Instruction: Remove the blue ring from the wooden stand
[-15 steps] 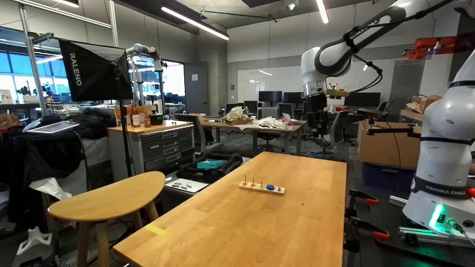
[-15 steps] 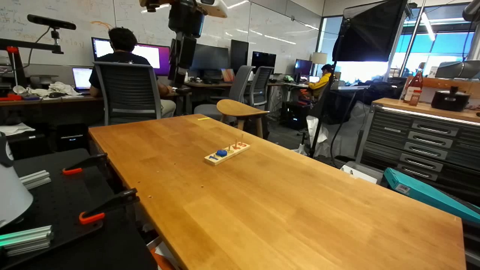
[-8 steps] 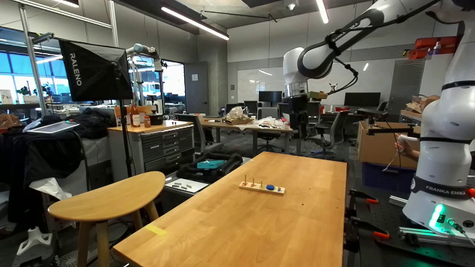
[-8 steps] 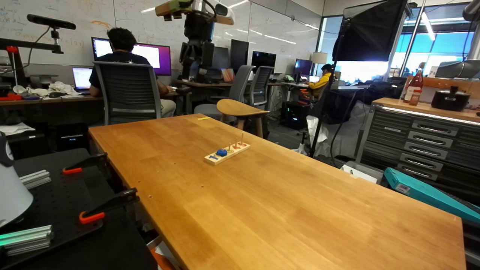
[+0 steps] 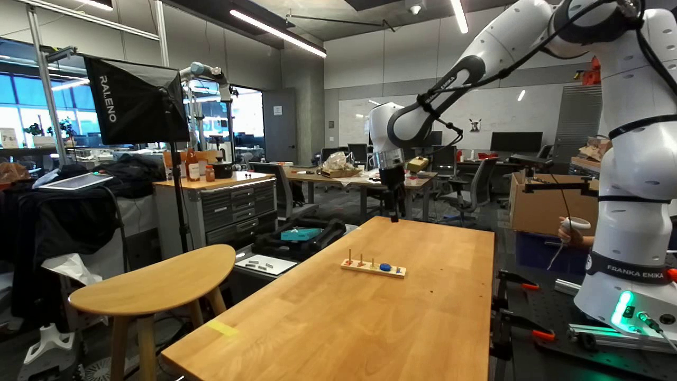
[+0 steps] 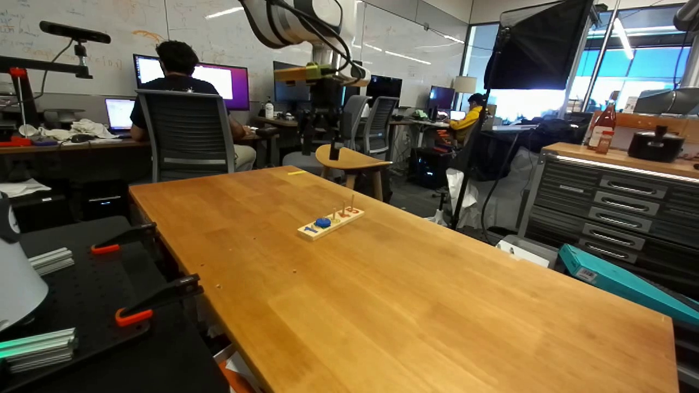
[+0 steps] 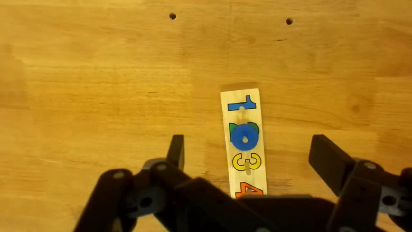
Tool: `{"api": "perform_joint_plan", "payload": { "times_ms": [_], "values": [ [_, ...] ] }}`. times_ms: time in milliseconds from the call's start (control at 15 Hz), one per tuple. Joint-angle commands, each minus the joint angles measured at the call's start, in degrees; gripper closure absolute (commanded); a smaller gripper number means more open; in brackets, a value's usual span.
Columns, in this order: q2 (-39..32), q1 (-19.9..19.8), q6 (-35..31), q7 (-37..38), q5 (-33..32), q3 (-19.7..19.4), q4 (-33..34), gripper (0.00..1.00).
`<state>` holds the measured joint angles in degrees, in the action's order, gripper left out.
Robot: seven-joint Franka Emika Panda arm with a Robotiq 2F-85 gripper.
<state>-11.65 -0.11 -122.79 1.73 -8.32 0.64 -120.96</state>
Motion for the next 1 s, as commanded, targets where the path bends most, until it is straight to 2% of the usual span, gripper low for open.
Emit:
{"api": "perform_joint_plan", "payload": {
  "times_ms": [0, 200, 467, 933],
  "values": [
    [-6.2, 0.1, -4.1, -2.5, -4.2, -1.3, 2.0, 0.0],
    [-9.7, 0.1, -10.2, -3.4, -5.6, -1.8, 0.5, 0.0],
    [-13.1, 0.3, -17.0, -3.6, -4.4, -1.3, 0.5, 0.0],
    [-15.9, 0.2, -22.9, -4.3, -1.7, 0.5, -0.3, 0.0]
  ]
}}
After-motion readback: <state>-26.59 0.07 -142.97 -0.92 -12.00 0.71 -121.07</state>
